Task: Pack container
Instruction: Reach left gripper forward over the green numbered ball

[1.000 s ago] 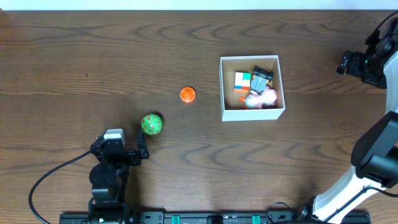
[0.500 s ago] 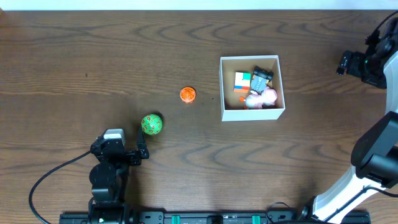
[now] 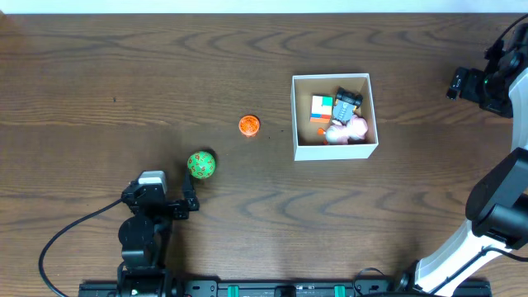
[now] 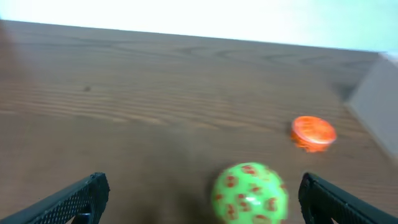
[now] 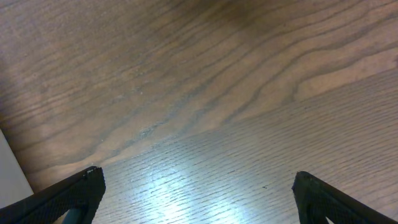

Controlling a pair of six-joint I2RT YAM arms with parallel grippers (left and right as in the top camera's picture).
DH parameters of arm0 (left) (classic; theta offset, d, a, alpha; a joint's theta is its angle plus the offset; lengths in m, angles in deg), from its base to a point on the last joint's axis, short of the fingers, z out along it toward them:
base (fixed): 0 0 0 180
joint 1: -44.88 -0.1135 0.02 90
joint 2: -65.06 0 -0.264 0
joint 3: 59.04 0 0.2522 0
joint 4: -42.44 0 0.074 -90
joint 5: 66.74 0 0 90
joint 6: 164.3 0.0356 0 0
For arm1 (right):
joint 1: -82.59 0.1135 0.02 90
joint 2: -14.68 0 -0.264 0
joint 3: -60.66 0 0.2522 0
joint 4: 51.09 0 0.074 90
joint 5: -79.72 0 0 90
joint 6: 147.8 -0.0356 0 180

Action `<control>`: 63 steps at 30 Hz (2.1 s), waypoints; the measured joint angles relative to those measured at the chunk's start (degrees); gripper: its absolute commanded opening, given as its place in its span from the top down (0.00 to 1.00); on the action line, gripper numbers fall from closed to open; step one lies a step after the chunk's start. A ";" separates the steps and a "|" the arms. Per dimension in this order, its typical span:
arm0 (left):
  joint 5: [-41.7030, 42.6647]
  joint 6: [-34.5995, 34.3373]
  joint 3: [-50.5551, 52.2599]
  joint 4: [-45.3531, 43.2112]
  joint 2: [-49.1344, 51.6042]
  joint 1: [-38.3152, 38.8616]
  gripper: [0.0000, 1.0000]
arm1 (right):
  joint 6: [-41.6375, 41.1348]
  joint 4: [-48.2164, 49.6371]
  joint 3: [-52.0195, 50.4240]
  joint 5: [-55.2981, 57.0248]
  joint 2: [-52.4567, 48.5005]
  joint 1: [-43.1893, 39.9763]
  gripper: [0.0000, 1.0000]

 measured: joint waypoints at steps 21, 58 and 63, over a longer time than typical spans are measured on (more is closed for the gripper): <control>14.97 0.07 -43.89 19.67 29.18 0.02 0.02 | 0.00 -0.04 -0.04 0.00 0.00 0.00 0.01; -2.91 -2.97 -62.38 47.89 79.19 9.09 0.02 | 0.00 -0.02 -0.04 0.00 0.00 0.00 0.01; -3.06 -3.17 -62.38 48.74 79.19 9.09 0.02 | 0.00 -0.02 -0.04 0.00 0.00 0.00 0.01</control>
